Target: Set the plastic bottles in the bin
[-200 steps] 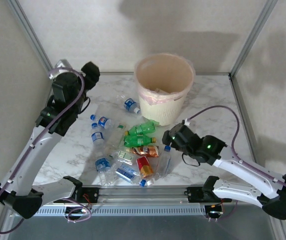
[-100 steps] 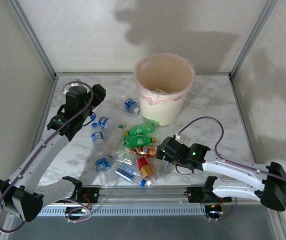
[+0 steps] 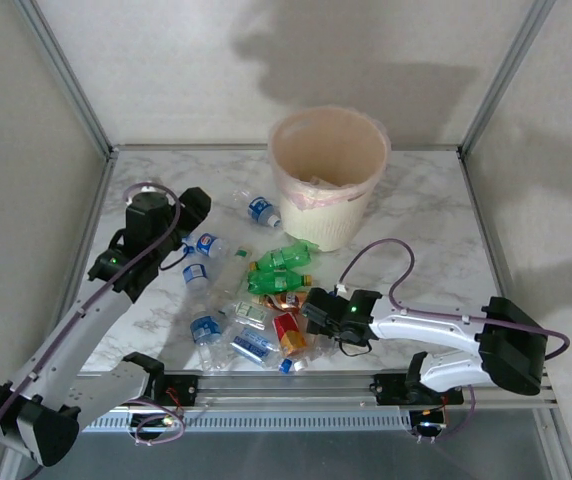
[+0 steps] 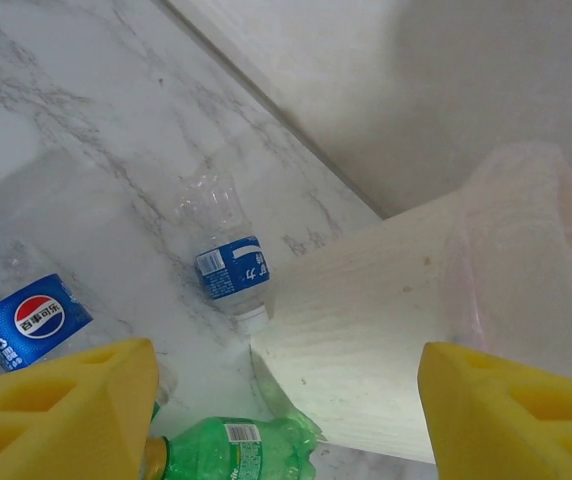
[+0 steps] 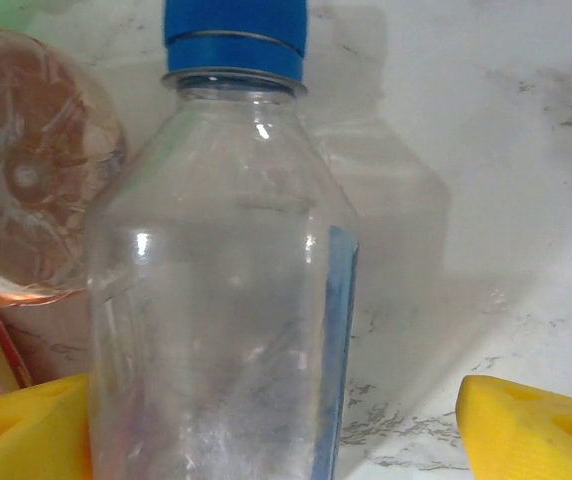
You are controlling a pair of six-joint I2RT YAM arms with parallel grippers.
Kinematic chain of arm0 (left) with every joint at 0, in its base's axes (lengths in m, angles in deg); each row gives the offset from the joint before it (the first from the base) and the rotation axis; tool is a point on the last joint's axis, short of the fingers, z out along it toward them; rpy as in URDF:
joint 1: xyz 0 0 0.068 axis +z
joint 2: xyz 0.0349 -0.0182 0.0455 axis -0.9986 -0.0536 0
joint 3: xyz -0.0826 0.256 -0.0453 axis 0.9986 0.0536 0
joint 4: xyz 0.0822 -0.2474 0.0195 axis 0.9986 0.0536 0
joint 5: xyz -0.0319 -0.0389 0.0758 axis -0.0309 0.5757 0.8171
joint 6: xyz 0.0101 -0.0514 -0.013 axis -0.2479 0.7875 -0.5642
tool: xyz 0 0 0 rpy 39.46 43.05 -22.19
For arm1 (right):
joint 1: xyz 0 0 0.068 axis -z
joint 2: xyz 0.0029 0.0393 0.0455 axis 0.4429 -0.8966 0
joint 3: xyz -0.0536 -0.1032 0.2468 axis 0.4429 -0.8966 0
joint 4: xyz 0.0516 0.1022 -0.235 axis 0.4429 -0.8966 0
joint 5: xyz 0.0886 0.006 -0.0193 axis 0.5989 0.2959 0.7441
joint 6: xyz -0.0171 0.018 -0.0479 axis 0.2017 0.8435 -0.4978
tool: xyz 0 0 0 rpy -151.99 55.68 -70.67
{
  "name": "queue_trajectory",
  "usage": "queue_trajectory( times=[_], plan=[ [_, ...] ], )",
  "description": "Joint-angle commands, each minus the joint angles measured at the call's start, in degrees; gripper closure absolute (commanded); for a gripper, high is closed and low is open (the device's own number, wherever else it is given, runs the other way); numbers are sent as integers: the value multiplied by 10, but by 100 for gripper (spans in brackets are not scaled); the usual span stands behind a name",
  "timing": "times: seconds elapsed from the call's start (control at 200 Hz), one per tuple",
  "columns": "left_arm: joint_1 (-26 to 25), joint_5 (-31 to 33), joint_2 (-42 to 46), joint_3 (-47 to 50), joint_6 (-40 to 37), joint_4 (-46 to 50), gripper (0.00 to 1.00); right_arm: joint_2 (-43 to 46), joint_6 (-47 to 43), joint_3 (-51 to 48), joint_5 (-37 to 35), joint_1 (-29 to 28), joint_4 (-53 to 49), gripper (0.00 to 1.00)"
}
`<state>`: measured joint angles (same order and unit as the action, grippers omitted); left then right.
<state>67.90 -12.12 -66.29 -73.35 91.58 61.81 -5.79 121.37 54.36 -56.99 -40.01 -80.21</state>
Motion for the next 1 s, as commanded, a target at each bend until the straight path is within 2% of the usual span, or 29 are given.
queue_trajectory(
  times=[0.0, 0.411, 0.536, 0.826, 0.991],
  plan=[
    [4, 0, 13, 14, -7, 17, 30, -14, 9, 20, -15, -4, -12, 13],
    [4, 2, 5, 40, 12, 5, 28, -40, -25, 2, -9, 40, 35, 26],
    [5, -1, 6, 47, 8, 6, 24, -38, -30, -10, -3, 53, 45, 35],
    [4, 3, 14, 52, -3, 9, 21, -5, -19, -12, -18, 54, 32, 48],
    [4, 12, 14, 39, -6, 17, 21, 64, -16, -5, -48, 48, 19, 51]
  ],
)
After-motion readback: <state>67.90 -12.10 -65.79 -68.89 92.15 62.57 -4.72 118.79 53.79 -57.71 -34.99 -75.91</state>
